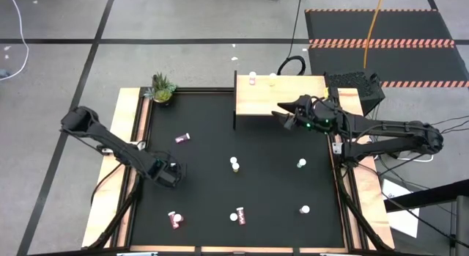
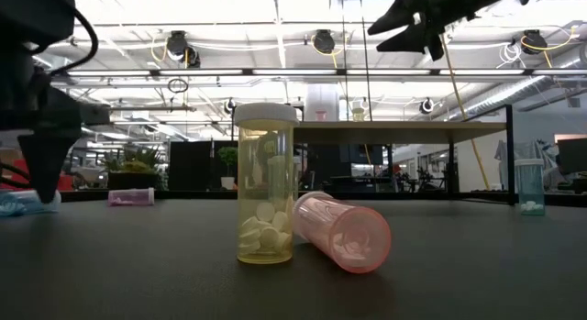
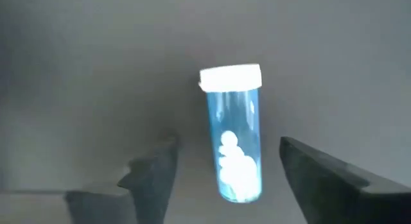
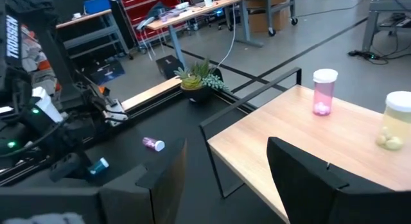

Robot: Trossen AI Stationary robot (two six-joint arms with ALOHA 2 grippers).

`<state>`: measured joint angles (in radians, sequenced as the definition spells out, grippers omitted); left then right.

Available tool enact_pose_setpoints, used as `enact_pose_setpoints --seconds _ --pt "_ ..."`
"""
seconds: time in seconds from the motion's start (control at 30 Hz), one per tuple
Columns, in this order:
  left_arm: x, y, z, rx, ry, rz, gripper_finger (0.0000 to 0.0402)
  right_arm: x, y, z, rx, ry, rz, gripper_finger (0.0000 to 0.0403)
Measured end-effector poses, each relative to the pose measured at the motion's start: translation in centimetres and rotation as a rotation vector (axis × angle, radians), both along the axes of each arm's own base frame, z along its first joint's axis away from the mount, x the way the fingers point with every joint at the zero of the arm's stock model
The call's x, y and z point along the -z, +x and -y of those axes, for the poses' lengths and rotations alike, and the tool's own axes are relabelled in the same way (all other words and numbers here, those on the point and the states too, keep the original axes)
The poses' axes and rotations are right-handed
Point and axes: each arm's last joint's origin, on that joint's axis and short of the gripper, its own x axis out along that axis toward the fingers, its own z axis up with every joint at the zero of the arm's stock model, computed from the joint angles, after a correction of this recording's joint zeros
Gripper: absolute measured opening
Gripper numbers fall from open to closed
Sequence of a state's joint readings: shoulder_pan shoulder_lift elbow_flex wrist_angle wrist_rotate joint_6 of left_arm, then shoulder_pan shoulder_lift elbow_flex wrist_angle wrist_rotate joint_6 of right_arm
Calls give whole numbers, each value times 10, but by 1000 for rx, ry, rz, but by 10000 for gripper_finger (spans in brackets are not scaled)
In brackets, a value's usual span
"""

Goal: Pick and place medicine bottles onto shelf by color
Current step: Put the left blue pill bottle on the shelf

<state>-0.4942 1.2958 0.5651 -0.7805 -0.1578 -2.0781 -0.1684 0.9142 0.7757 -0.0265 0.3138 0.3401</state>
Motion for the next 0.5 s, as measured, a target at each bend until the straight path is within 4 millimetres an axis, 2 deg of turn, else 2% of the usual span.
enact_pose_setpoints --seconds 0.5 --pt "5 5 4 31 -29 17 111 0 0 -2 -10 -2 -2 210"
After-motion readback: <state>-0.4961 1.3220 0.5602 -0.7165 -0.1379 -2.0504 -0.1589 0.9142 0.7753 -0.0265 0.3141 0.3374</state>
